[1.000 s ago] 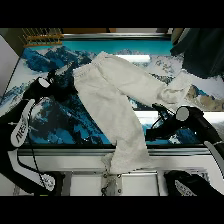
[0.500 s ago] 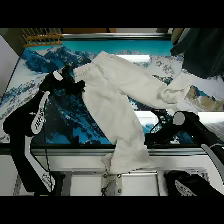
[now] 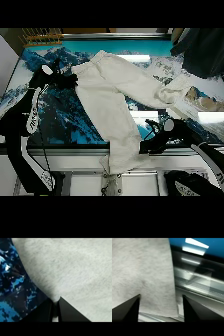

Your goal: Fold the clothes and pants, and hang the long-sleeved shirts on hangers.

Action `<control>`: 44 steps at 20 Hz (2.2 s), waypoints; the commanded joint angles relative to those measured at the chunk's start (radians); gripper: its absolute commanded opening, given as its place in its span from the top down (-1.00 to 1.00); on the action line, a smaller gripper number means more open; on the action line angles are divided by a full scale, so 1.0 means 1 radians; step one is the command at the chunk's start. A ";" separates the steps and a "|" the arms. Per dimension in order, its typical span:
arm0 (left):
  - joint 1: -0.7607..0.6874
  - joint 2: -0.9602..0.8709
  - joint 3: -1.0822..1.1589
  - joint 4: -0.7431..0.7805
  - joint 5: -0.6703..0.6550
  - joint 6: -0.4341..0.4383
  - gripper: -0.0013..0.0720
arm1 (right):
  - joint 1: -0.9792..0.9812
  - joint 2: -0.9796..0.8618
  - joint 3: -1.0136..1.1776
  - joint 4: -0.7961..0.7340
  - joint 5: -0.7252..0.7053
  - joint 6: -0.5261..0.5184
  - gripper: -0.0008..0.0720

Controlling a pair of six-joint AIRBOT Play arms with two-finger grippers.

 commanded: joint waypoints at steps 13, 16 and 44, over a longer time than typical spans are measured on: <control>-0.026 0.864 -0.750 0.261 -0.258 0.018 0.88 | -0.245 0.160 0.625 -0.392 0.299 -0.066 0.92; -0.139 1.141 -1.032 0.259 -0.292 -0.020 0.88 | -0.252 0.160 0.663 -0.394 0.187 -0.069 0.93; 0.295 1.190 -1.456 0.110 0.283 0.098 -0.83 | -0.251 0.095 0.663 -0.315 -0.149 0.018 -0.48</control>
